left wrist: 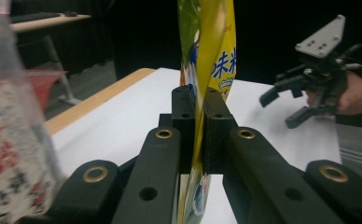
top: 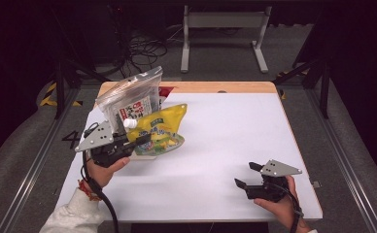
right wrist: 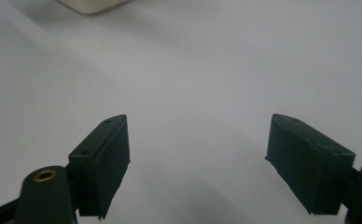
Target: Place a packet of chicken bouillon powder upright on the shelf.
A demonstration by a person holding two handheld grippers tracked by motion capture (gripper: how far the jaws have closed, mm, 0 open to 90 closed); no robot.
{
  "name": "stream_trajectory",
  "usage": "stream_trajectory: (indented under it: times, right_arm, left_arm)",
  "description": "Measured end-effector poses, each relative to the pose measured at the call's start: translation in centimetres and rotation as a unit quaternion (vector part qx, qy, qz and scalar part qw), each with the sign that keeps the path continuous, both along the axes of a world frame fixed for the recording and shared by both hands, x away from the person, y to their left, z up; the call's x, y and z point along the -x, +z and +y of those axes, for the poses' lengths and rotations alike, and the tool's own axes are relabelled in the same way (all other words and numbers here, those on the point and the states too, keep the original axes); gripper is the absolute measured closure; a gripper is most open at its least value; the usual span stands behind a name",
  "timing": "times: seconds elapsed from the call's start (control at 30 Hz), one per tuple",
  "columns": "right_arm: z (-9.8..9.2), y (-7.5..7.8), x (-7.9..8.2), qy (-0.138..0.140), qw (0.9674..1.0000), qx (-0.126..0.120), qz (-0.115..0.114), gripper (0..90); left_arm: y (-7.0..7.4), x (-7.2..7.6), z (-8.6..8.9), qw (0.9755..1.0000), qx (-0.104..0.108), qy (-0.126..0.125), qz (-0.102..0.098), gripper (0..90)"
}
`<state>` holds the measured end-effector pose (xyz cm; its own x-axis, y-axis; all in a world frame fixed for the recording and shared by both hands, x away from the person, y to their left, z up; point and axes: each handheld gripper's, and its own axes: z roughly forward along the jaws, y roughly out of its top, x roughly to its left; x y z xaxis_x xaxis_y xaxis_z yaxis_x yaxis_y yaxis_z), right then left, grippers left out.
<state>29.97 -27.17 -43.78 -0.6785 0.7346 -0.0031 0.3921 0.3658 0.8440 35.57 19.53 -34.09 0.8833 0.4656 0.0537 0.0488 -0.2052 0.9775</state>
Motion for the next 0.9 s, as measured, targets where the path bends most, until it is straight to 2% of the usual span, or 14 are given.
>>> stream_trajectory:
  times: [0.17,0.43,0.57,0.63,0.9]
  right_arm:
    - [0.2,-0.3,-0.1,0.000,0.9999,0.007,0.008,20.7]
    - [0.1,-0.4,-0.2,-0.001,0.9999,0.007,0.010,20.6]
    - [0.2,-0.5,-0.1,0.000,0.9999,0.007,0.011,20.6]
    - [0.3,-0.5,-0.1,0.001,0.9999,0.008,0.011,20.5]
    - [0.3,-0.6,-0.2,0.002,0.9999,0.008,0.013,20.4]
  left_arm:
    - [0.2,-0.6,1.4,0.9998,0.003,0.019,-0.004,86.4]
    - [-0.2,-1.3,3.0,0.9984,-0.008,0.056,-0.003,86.4]
    - [-0.7,-1.6,3.7,0.9979,-0.010,0.064,0.003,86.3]
    - [-0.9,-1.8,3.9,0.9980,-0.012,0.062,0.002,86.3]
    - [-1.5,-2.3,5.2,0.9980,-0.025,0.055,0.018,86.3]
